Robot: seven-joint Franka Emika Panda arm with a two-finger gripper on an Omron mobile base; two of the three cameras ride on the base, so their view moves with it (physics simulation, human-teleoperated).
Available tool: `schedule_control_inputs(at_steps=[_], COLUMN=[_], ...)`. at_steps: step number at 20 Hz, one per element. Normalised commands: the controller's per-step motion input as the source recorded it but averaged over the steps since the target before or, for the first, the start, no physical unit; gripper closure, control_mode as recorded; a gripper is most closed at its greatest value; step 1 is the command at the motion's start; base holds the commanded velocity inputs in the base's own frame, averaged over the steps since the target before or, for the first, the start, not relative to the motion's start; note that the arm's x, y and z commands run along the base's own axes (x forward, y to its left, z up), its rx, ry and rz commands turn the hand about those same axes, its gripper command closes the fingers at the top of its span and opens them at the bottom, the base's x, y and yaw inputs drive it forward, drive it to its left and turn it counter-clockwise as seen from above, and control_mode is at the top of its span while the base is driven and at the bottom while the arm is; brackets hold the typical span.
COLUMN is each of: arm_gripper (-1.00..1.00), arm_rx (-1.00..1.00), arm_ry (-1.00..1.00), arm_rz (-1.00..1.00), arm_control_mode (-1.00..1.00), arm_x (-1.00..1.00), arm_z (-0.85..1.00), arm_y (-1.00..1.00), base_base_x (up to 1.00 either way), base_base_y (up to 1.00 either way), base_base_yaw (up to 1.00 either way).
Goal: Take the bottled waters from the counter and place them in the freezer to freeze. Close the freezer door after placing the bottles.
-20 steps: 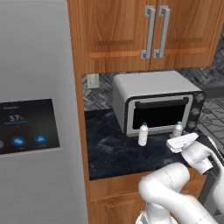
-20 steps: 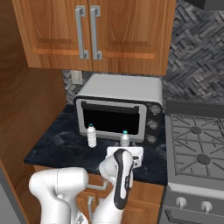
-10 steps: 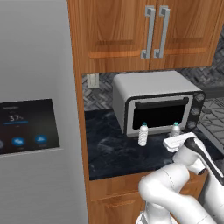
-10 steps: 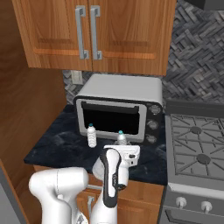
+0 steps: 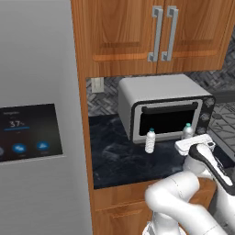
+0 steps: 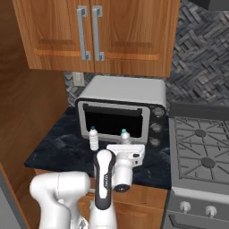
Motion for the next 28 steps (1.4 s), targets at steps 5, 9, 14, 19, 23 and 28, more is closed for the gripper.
schedule_control_inputs(at_steps=[5, 9, 14, 19, 23, 28], arm_gripper=[1.00, 1.00, 1.00, 1.00, 1.00, 1.00], arm_rx=[0.07, 0.17, 0.43, 0.13, -0.12, -0.02], arm_ry=[0.17, 0.23, 0.21, -0.04, -0.36, -0.49], arm_rz=[0.25, 0.31, 0.27, 0.51, 0.56, 0.39], arm_control_mode=[-1.00, -1.00, -1.00, -1.00, -1.00, -1.00], arm_x=[-0.62, -0.47, -0.36, -0.67, -0.73, -0.34], arm_z=[1.00, 0.99, 0.85, 0.42, 0.00, 0.23], arm_y=[0.00, 0.12, 0.05, 0.27, 0.37, 0.63], base_base_x=[0.00, 0.00, 0.00, 0.00, 0.00, 0.00], base_base_y=[0.00, 0.00, 0.00, 0.00, 0.00, 0.00], base_base_yaw=[0.00, 0.00, 0.00, 0.00, 0.00, 0.00])
